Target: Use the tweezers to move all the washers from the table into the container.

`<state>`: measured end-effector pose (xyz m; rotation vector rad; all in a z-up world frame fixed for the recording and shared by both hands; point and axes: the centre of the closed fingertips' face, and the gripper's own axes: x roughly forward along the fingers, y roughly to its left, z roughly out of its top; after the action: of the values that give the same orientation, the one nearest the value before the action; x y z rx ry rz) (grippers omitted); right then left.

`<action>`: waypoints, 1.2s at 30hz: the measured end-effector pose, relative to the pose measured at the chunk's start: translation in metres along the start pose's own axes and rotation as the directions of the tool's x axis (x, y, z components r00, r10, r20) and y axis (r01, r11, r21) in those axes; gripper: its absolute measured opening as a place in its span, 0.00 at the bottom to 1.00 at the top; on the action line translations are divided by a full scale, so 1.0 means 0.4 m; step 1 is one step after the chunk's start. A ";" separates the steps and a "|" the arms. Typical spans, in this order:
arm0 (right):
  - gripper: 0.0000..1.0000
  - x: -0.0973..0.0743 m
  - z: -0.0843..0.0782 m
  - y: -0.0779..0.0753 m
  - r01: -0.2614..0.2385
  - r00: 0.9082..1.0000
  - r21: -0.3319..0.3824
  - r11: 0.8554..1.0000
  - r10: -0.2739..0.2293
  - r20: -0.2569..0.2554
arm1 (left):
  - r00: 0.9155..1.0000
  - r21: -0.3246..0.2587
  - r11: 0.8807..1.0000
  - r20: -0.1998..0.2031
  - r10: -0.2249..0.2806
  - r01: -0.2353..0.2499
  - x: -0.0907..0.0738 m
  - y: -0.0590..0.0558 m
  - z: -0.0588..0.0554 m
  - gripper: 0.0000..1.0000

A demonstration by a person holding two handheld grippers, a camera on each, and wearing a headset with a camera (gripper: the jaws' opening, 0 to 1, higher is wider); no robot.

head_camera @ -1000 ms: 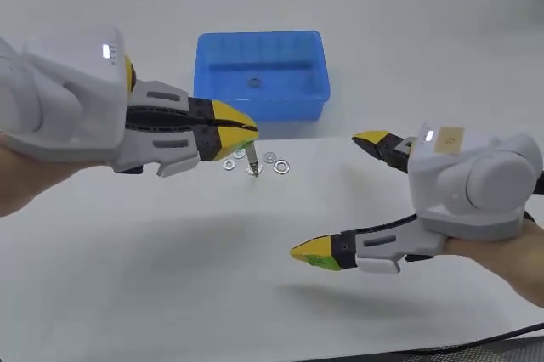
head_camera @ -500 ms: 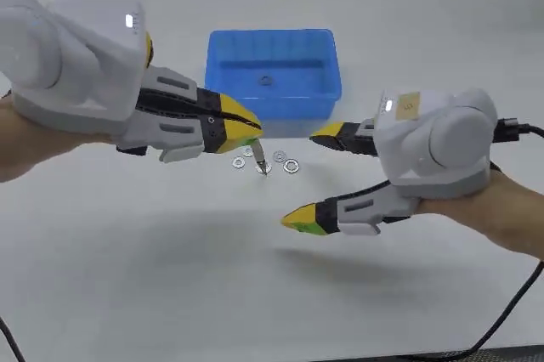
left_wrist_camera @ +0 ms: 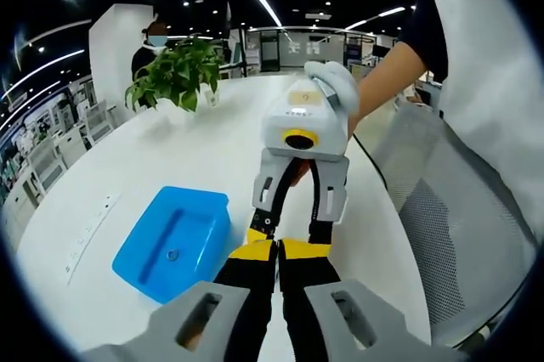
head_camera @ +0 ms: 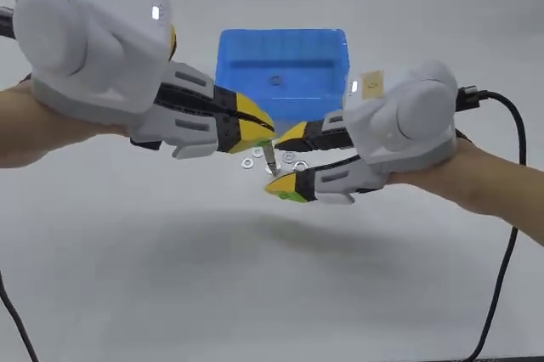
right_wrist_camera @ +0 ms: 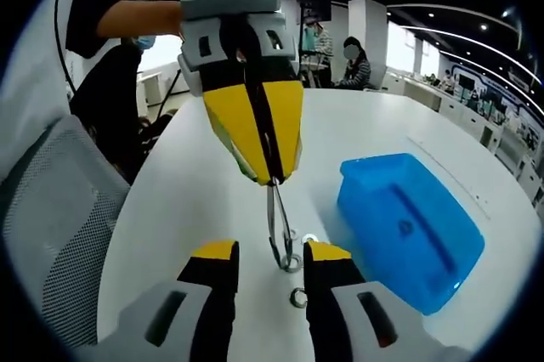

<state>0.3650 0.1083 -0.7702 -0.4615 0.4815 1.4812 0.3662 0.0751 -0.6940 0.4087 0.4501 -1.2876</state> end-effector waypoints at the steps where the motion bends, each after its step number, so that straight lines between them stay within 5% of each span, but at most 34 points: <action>1: 0.28 0.003 0.004 0.001 -0.006 1.000 -0.002 1.000 0.006 0.003 | 1.000 -0.002 1.000 0.001 0.000 0.000 0.001 0.002 0.000 0.04; 10: 0.12 0.005 0.009 -0.014 -0.025 1.000 -0.043 0.999 0.025 0.008 | 1.000 0.019 1.000 -0.008 -0.016 0.016 0.007 -0.007 0.002 0.04; 19: 0.09 0.005 0.008 -0.009 -0.069 0.997 -0.091 0.994 0.072 0.032 | 1.000 0.027 0.999 -0.011 -0.025 0.026 0.014 -0.007 0.004 0.04; 25: 0.09 0.004 0.010 -0.010 -0.052 0.998 -0.094 0.994 0.055 0.032 | 1.000 0.074 0.997 -0.024 0.002 0.000 0.010 -0.003 0.000 0.05; 36: 0.09 0.003 0.007 -0.014 -0.025 0.999 -0.069 0.997 0.028 0.036 | 0.999 0.066 0.997 -0.020 0.029 -0.028 -0.017 -0.019 -0.011 0.26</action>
<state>0.3706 0.1106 -0.7687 -0.4831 0.4101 1.5330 0.3570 0.0815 -0.6944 0.4826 0.4189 -1.2740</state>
